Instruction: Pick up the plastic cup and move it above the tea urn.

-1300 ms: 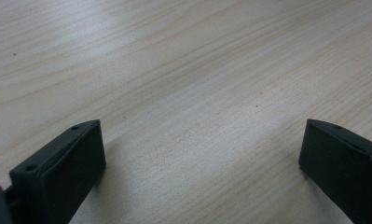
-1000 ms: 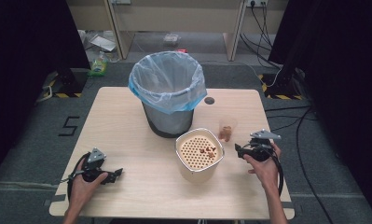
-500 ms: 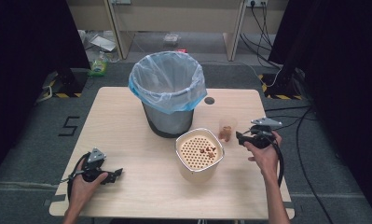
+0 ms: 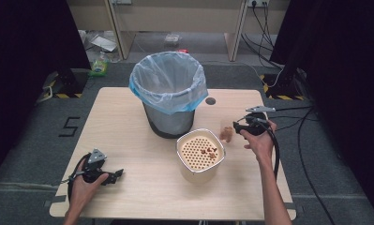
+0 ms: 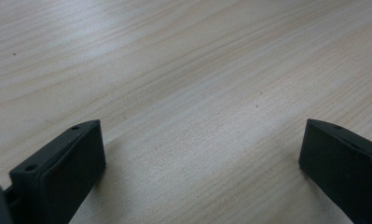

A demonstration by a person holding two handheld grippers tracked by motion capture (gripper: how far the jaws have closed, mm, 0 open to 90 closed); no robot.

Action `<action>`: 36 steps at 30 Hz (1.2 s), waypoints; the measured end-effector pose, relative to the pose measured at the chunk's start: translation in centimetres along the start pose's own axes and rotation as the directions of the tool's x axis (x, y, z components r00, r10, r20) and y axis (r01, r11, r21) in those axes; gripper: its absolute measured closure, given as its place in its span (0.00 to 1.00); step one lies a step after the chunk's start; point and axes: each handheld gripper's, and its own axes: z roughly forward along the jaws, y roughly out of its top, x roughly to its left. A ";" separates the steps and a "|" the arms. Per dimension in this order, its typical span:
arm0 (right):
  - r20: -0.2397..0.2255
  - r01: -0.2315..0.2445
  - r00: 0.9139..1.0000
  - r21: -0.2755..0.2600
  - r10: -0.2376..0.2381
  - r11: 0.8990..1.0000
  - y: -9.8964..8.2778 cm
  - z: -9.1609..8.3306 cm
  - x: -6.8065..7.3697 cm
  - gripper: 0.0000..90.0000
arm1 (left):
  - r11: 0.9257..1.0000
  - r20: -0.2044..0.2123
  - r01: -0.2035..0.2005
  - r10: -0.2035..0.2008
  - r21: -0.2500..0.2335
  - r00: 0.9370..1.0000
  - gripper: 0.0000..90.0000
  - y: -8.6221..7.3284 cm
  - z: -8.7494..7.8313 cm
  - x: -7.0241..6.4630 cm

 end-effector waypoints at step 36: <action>-0.070 0.032 0.997 0.099 -0.025 0.995 -1.1 3.8 -1.0 0.93 | 1.000 0.000 0.000 0.000 0.000 1.000 0.00 0.0 0.0 0.0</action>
